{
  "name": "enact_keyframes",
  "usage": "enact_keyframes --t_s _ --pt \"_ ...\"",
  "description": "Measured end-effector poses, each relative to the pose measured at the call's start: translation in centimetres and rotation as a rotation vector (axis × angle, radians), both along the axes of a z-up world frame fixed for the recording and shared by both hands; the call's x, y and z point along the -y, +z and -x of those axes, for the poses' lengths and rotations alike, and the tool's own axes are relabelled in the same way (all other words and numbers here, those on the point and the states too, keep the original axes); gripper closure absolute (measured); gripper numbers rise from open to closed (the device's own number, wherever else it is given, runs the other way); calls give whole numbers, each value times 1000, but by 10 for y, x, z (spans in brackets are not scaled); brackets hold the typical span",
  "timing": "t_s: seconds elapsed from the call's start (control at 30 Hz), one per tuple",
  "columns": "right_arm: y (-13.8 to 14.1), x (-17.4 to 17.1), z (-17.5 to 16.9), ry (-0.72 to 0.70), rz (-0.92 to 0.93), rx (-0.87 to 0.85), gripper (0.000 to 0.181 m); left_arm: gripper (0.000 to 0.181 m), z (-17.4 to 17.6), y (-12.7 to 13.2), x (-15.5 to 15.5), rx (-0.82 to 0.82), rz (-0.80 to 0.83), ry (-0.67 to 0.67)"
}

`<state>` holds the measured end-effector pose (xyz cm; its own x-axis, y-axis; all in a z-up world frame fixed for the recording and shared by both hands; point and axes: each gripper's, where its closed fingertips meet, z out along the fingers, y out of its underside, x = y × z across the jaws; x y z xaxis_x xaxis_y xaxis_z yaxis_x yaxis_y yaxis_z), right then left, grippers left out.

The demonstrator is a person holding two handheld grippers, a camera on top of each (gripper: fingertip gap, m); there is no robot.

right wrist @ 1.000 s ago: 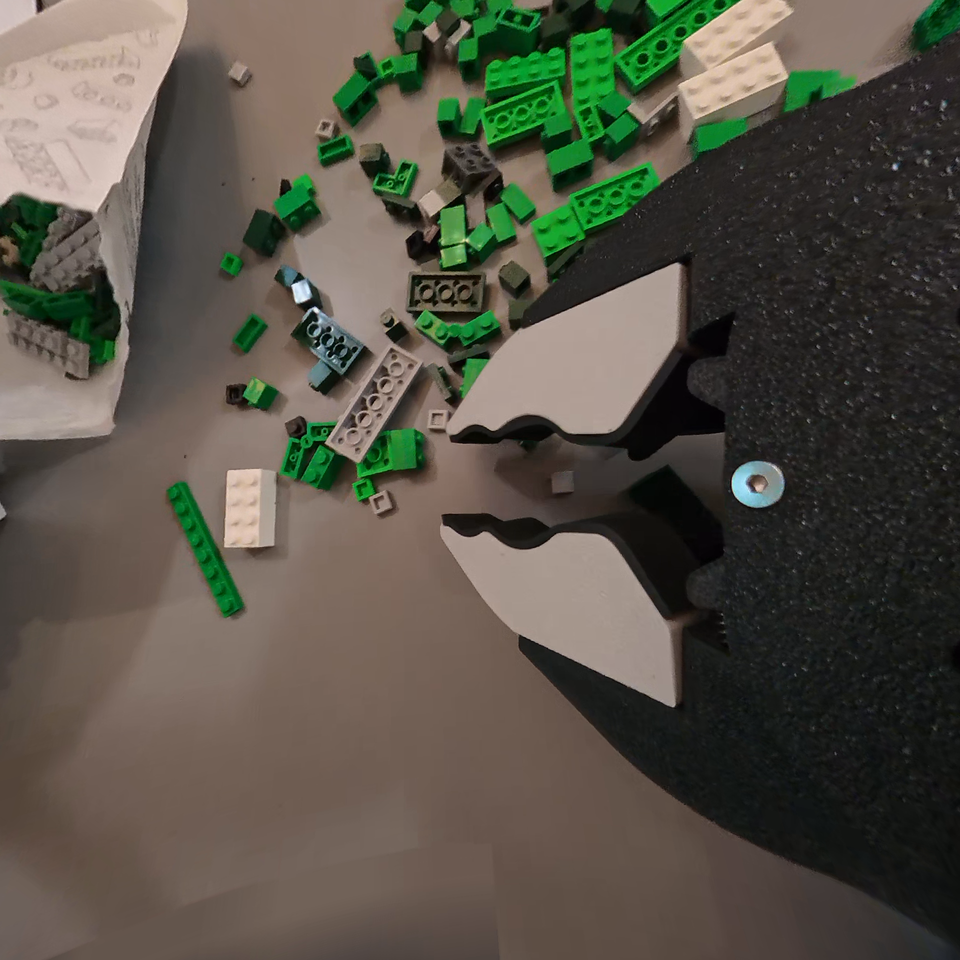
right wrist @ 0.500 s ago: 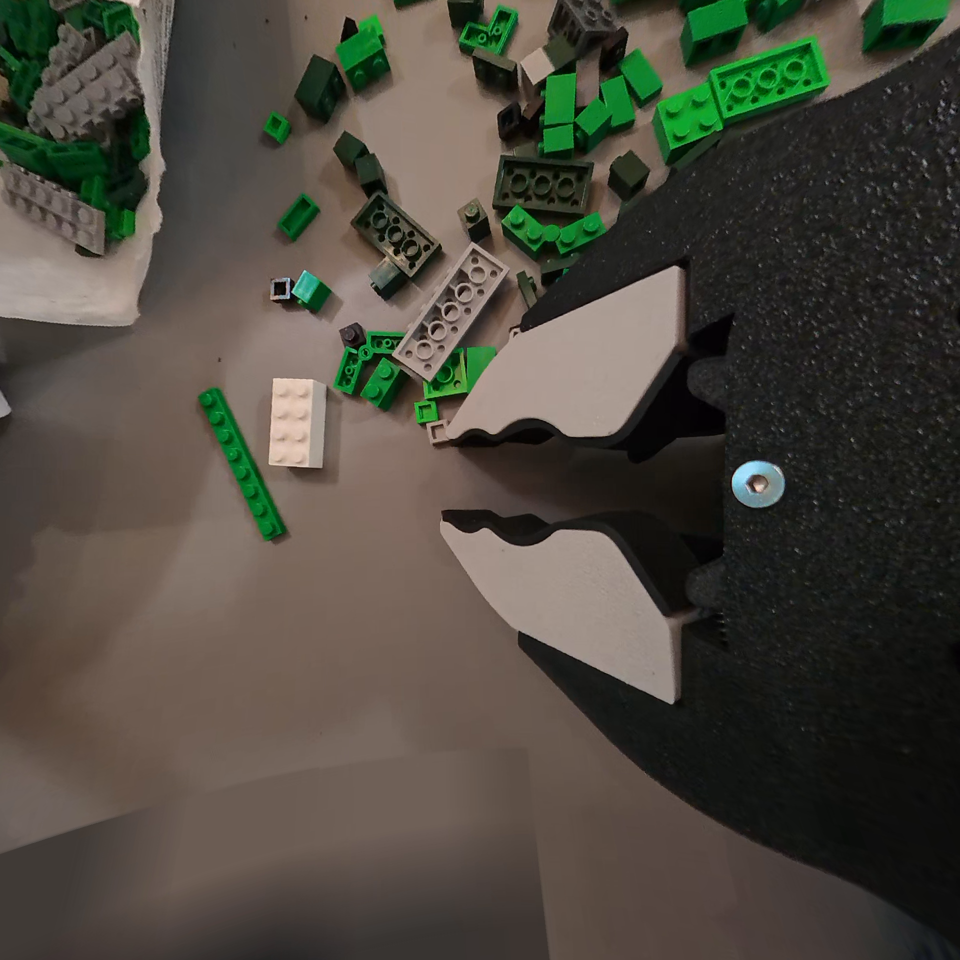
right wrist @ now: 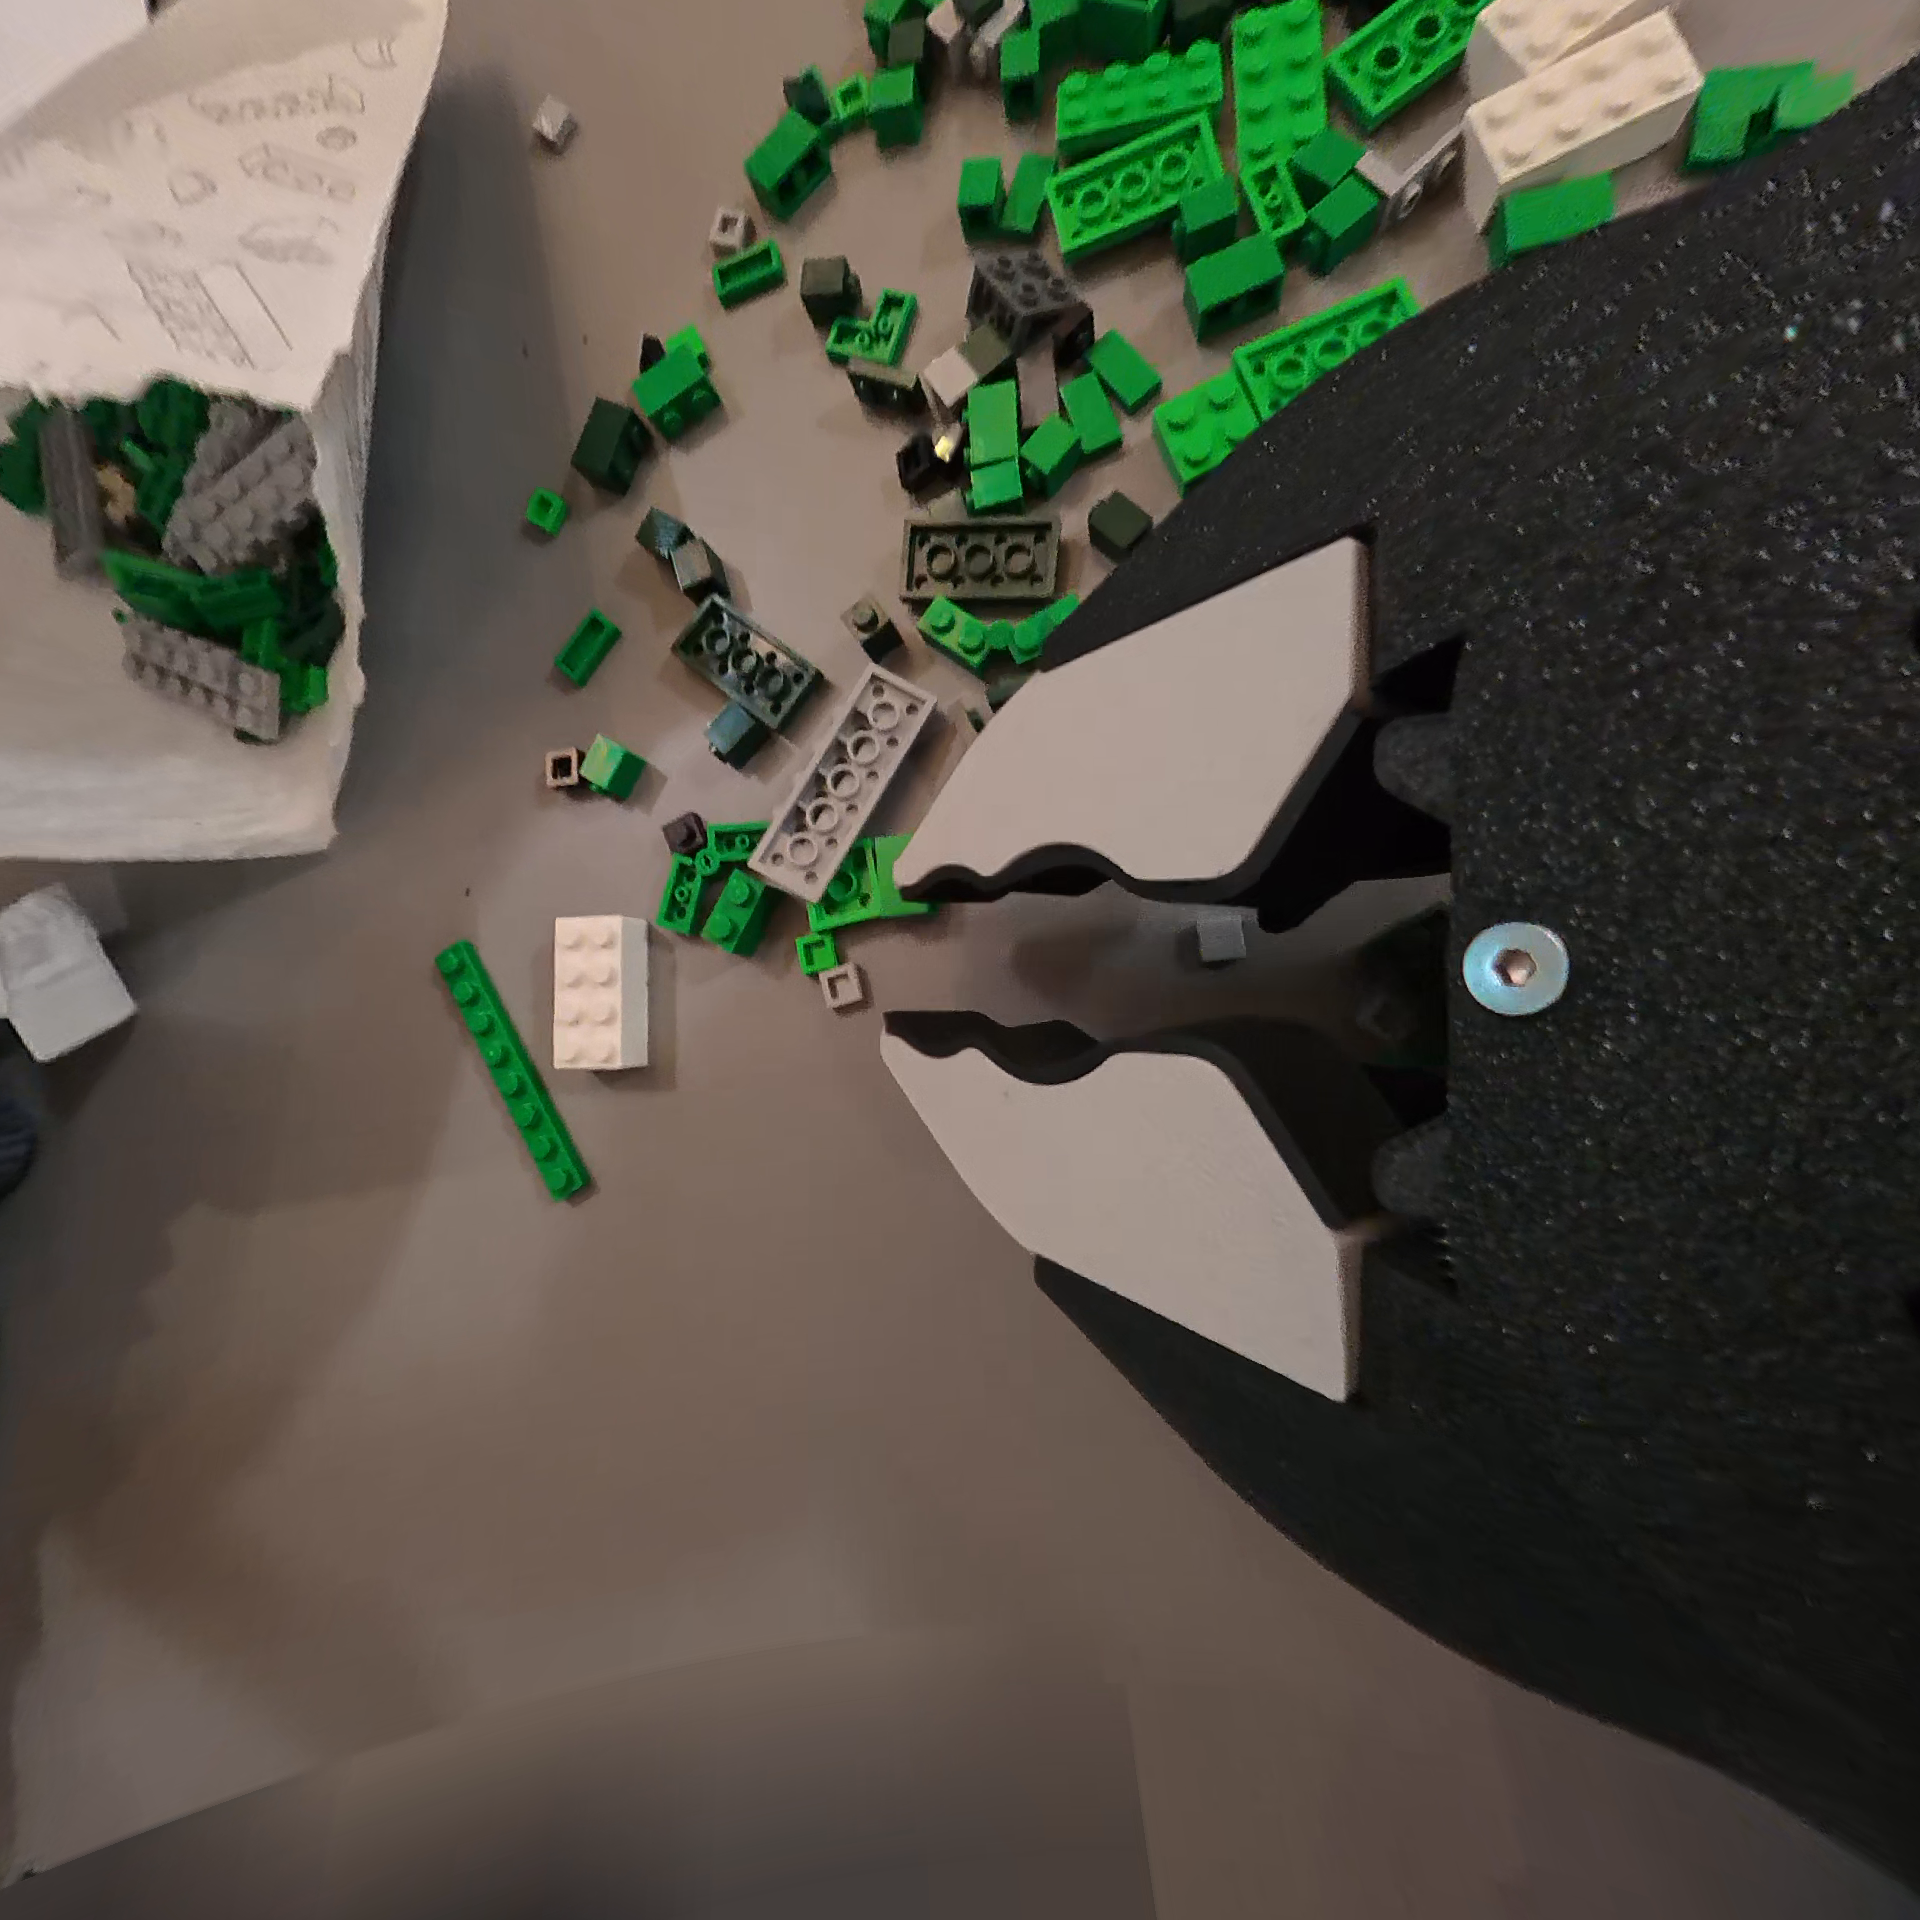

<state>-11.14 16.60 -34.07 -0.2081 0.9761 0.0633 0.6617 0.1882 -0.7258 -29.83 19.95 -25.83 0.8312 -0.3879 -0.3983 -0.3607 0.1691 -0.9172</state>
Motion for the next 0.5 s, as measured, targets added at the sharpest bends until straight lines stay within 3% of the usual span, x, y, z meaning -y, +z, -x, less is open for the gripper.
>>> enact_keyframes --t_s 0.27,0.5 --pt "-7 -1 6 -6 -46 24 162 181 0 0 0 4 0 1" --pt "4 -17 -1 -58 -94 -34 163 181 1 0 0 3 -1 2"
